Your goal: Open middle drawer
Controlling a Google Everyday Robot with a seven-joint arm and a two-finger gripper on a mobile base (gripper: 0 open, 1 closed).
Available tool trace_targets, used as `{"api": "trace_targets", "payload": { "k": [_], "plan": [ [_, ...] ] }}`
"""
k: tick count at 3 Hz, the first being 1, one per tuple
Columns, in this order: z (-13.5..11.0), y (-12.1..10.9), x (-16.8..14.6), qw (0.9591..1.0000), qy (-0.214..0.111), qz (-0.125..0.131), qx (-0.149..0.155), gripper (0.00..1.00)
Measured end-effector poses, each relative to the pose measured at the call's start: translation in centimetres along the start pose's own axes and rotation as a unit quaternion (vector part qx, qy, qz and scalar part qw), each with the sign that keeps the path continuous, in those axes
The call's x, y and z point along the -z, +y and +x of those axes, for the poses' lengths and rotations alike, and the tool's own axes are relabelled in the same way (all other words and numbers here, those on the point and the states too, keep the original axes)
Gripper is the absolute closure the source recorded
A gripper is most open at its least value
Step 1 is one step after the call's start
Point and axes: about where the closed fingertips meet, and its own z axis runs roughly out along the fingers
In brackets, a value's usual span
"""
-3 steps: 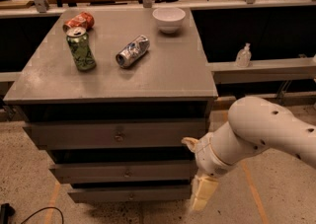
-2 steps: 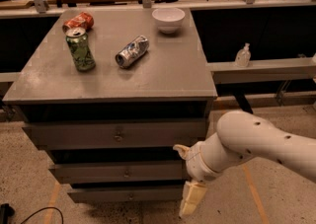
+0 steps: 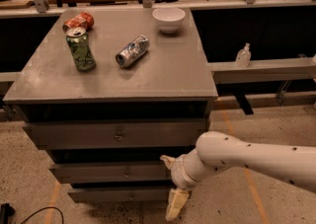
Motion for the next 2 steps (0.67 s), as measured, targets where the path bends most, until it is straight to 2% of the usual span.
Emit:
{"api": "trace_targets", "payload": {
  "k": [2],
  "plan": [
    [0.23, -0.54, -1.56, 0.9999, 0.003, 0.010, 0.005, 0.00]
  ]
}}
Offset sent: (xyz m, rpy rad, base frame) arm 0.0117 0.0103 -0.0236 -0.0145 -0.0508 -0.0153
